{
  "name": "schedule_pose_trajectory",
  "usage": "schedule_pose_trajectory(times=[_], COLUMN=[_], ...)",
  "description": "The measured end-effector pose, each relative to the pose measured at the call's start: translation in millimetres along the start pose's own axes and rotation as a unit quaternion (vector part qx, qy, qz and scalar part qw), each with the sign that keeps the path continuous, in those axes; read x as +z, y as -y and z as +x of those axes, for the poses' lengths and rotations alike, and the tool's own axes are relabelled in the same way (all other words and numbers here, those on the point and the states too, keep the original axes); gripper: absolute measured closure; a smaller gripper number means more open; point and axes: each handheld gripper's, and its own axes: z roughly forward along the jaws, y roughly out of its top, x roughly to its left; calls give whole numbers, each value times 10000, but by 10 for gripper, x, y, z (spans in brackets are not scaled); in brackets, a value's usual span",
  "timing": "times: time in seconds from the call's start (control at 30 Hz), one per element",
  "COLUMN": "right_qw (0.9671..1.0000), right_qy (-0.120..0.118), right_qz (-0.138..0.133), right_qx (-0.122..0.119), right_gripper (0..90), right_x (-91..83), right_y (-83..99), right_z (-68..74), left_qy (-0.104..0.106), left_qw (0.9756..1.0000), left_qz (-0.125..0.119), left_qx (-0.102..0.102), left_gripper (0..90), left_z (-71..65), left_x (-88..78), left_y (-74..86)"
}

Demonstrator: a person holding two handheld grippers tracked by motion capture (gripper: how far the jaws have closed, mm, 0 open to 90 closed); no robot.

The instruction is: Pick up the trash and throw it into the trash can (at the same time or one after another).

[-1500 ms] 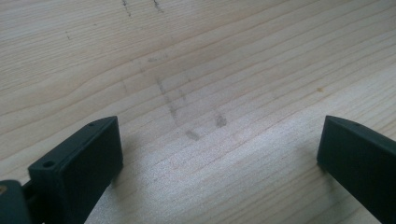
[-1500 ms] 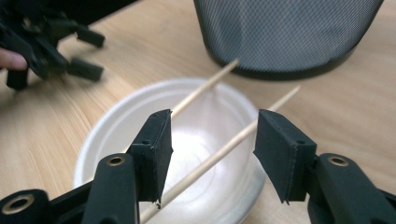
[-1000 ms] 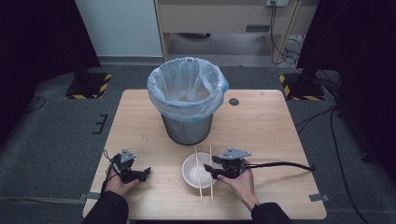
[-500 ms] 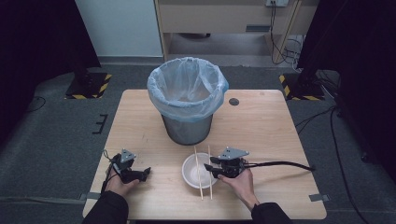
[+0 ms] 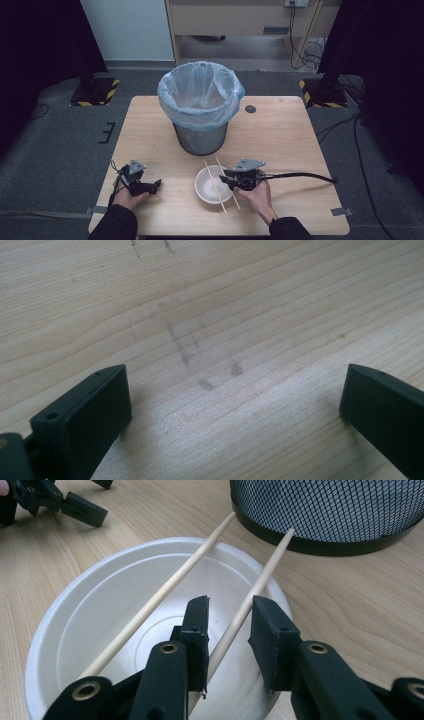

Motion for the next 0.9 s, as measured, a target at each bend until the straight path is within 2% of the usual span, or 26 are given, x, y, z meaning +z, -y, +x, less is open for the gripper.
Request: schedule_pose_trajectory(times=[0.57, 0.9], right_qw=[9998, 9996], right_qy=[27, 56], right_qz=[127, 136], right_qx=[161, 248], right_gripper=[854, 859], right_x=[-28, -47], right_y=[-13, -30], right_z=[1, -3], left_qy=[1, 1], left_qw=[10000, 10000], left_qz=[1, 0], left_qx=[0, -1], left_gripper=[0, 0], left_z=[0, 0], left_x=[0, 0], left_y=[0, 0])
